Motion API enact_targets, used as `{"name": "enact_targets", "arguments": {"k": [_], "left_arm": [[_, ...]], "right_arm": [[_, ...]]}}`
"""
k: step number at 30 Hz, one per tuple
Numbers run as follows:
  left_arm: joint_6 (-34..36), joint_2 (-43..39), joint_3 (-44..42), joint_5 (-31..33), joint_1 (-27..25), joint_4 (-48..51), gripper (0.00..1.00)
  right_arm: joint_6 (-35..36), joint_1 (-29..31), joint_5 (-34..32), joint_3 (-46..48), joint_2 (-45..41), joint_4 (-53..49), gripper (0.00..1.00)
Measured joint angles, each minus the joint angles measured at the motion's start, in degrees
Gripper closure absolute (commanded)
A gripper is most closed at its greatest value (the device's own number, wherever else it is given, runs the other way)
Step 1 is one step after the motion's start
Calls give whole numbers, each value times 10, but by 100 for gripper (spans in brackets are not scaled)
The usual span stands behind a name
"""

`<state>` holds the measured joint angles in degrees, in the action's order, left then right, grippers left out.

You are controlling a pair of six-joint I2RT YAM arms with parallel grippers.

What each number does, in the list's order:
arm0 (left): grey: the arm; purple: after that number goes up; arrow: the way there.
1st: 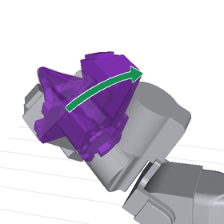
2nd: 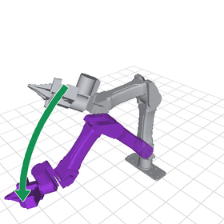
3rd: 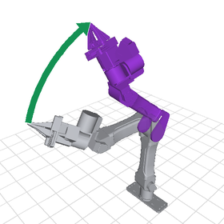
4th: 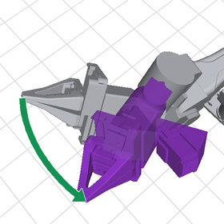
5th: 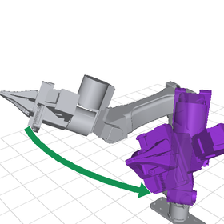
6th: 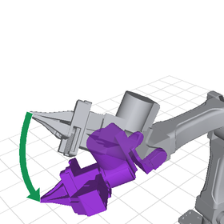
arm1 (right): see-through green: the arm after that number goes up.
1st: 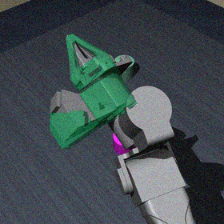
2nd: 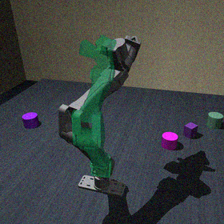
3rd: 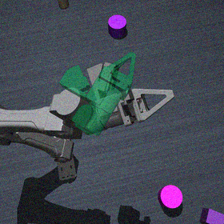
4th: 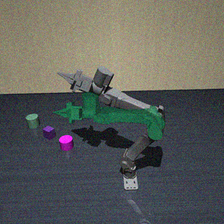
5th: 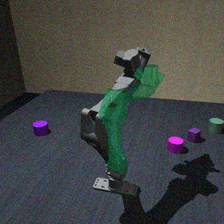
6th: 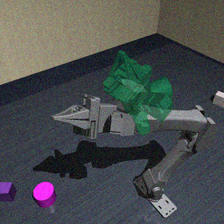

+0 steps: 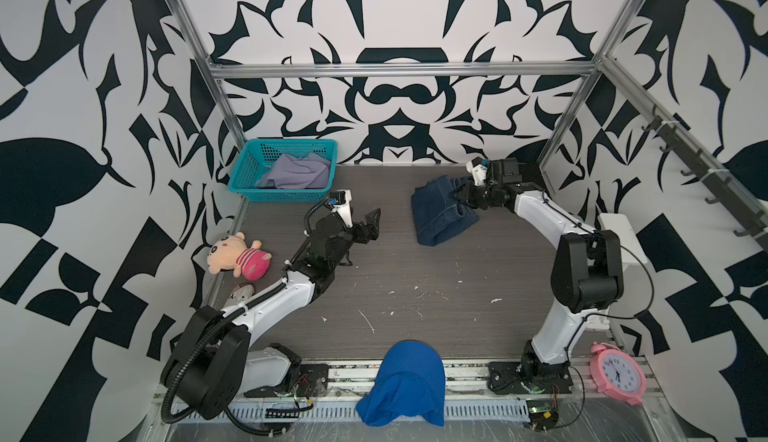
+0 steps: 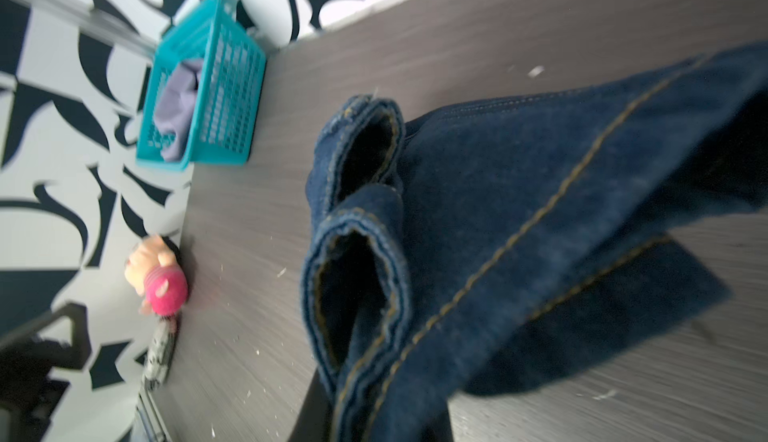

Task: Fold and stack the skirts
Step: 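Carry the folded denim skirt with right gripper onto the black skirt while left withdraws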

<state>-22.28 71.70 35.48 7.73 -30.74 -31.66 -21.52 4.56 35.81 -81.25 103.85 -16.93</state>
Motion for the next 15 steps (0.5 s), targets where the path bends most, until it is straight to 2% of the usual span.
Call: {"name": "enact_targets", "arguments": {"k": [8,15], "left_arm": [[-25,-48,-43,0,0,15,10],[-41,-50,-60,0,0,17,10]], "right_arm": [[-56,-52,-7,-59,19,23,100],[-178,-87,-55,-68,40,130,100]]}}
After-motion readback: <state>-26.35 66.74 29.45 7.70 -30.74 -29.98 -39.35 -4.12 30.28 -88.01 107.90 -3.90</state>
